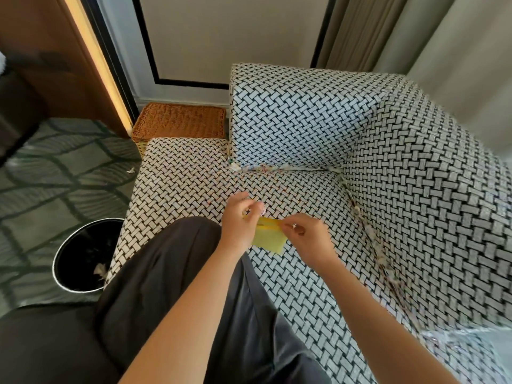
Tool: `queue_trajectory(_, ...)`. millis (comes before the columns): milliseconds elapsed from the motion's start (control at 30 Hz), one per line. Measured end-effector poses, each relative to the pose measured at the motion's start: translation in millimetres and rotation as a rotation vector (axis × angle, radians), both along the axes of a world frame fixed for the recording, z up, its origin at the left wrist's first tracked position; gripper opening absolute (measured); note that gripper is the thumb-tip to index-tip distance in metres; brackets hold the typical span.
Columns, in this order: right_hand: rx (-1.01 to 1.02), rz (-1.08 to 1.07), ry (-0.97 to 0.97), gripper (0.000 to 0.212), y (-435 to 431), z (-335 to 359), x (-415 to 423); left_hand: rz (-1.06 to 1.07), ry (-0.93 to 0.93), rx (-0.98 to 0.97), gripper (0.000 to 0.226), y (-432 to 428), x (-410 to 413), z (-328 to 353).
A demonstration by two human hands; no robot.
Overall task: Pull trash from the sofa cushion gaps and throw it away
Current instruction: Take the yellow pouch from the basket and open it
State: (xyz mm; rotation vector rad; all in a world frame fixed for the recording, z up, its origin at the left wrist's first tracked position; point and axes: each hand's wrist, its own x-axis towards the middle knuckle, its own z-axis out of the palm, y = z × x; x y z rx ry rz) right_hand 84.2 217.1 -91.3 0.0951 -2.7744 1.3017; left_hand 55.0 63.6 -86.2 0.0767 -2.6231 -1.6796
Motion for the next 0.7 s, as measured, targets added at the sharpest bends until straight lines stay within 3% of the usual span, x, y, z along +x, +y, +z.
queue_trajectory(233,-0.047,0.04,-0.152,0.019,-8.8,3.3,5.0,-0.126,-0.089,-0.048,0.026,5.0,9.9,-1.9)
queue_trajectory(700,0.069,-0.094,-0.206,0.019,-37.7,4.2,0.5,-0.174,-0.09,-0.169,0.029,7.8,13.1,-1.5)
